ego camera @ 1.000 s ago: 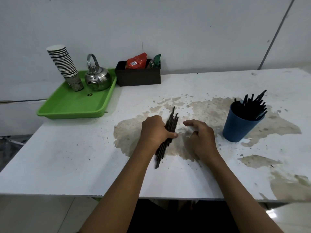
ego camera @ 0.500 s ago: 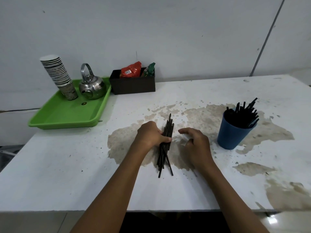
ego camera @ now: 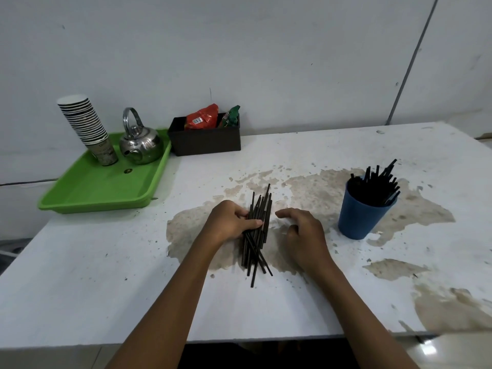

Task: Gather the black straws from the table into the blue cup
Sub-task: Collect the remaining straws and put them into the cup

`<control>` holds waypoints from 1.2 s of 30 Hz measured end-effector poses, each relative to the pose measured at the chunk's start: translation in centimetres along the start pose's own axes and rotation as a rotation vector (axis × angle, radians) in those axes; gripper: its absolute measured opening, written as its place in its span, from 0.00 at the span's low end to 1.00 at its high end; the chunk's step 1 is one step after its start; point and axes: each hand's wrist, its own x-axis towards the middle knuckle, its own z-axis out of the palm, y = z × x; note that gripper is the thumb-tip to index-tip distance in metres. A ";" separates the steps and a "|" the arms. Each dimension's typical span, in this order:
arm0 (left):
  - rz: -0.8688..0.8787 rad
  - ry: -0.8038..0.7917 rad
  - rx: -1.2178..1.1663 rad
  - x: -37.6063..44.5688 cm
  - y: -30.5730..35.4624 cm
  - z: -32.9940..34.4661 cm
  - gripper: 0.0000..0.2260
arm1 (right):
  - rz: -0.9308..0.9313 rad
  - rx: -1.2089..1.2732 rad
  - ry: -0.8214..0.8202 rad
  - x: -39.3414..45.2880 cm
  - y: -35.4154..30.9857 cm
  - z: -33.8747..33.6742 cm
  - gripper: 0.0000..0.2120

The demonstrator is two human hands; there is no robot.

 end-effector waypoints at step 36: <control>0.088 0.202 -0.912 -1.3 -0.1 0.6 0.09 | -0.367 -0.311 -0.187 -2.3 -3.4 2.6 0.16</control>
